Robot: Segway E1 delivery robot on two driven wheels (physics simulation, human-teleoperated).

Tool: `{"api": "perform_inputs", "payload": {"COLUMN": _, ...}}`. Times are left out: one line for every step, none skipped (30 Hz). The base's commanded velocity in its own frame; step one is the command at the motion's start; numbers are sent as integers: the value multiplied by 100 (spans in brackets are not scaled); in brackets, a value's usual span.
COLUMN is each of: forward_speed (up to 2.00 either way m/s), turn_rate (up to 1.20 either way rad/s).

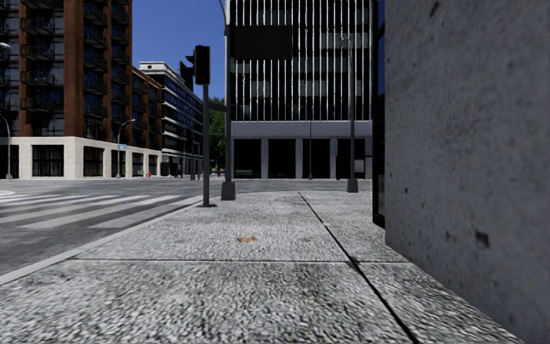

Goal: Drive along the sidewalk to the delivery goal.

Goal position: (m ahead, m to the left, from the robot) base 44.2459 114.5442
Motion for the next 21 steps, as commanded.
{"api": "perform_inputs", "payload": {"forward_speed": 123, "turn_rate": 0}}
{"api": "perform_inputs", "payload": {"forward_speed": 123, "turn_rate": 0}}
{"api": "perform_inputs", "payload": {"forward_speed": 123, "turn_rate": 0}}
{"api": "perform_inputs", "payload": {"forward_speed": 123, "turn_rate": 0}}
{"api": "perform_inputs", "payload": {"forward_speed": 123, "turn_rate": 0}}
{"api": "perform_inputs", "payload": {"forward_speed": 123, "turn_rate": 0}}
{"api": "perform_inputs", "payload": {"forward_speed": 123, "turn_rate": 0}}
{"api": "perform_inputs", "payload": {"forward_speed": 123, "turn_rate": 0}}
{"api": "perform_inputs", "payload": {"forward_speed": 123, "turn_rate": 0}}
{"api": "perform_inputs", "payload": {"forward_speed": 123, "turn_rate": 0}}
{"api": "perform_inputs", "payload": {"forward_speed": 123, "turn_rate": 0}}
{"api": "perform_inputs", "payload": {"forward_speed": 123, "turn_rate": 0}}
{"api": "perform_inputs", "payload": {"forward_speed": 123, "turn_rate": 0}}
{"api": "perform_inputs", "payload": {"forward_speed": 123, "turn_rate": 0}}
{"api": "perform_inputs", "payload": {"forward_speed": 123, "turn_rate": 0}}
{"api": "perform_inputs", "payload": {"forward_speed": 123, "turn_rate": 0}}
{"api": "perform_inputs", "payload": {"forward_speed": 123, "turn_rate": 0}}
{"api": "perform_inputs", "payload": {"forward_speed": 123, "turn_rate": 0}}
{"api": "perform_inputs", "payload": {"forward_speed": 123, "turn_rate": 0}}
{"api": "perform_inputs", "payload": {"forward_speed": 123, "turn_rate": 0}}
{"api": "perform_inputs", "payload": {"forward_speed": 123, "turn_rate": 0}}
